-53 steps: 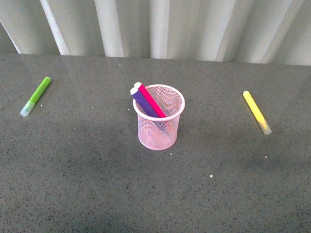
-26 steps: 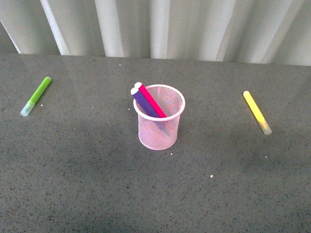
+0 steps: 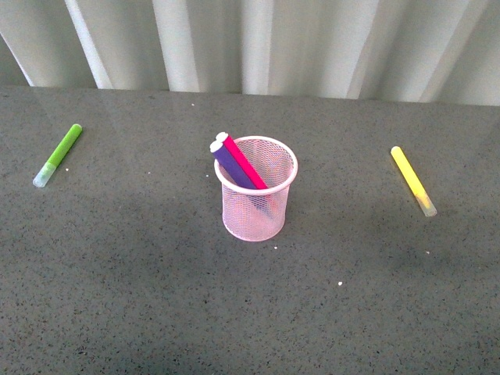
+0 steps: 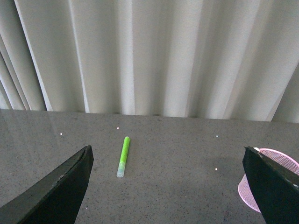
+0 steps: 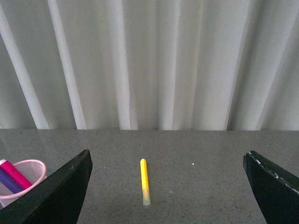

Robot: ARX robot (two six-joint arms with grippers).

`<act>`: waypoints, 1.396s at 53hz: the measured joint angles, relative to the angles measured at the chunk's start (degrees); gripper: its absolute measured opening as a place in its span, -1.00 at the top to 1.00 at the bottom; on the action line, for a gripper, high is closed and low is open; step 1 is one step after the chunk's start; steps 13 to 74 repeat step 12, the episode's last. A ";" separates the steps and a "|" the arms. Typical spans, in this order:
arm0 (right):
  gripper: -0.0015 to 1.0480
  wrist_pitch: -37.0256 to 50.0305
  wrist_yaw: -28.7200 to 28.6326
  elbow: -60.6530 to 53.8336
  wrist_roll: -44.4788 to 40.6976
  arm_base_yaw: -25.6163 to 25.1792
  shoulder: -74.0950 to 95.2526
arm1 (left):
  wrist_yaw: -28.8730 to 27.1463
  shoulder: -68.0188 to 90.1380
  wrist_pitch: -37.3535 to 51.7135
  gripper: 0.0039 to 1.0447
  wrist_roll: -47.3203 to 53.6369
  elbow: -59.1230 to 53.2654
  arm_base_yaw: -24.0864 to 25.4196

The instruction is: Insert purple and pink pens into pink cup

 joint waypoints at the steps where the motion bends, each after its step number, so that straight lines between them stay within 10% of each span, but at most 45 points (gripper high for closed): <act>1: -0.87 0.00 0.00 0.00 0.02 0.00 0.00 | 0.00 0.00 0.00 -0.88 0.00 0.00 0.00; 74: -0.87 0.00 0.00 0.00 0.02 0.00 0.00 | 0.00 0.00 0.00 -0.88 0.00 0.00 0.00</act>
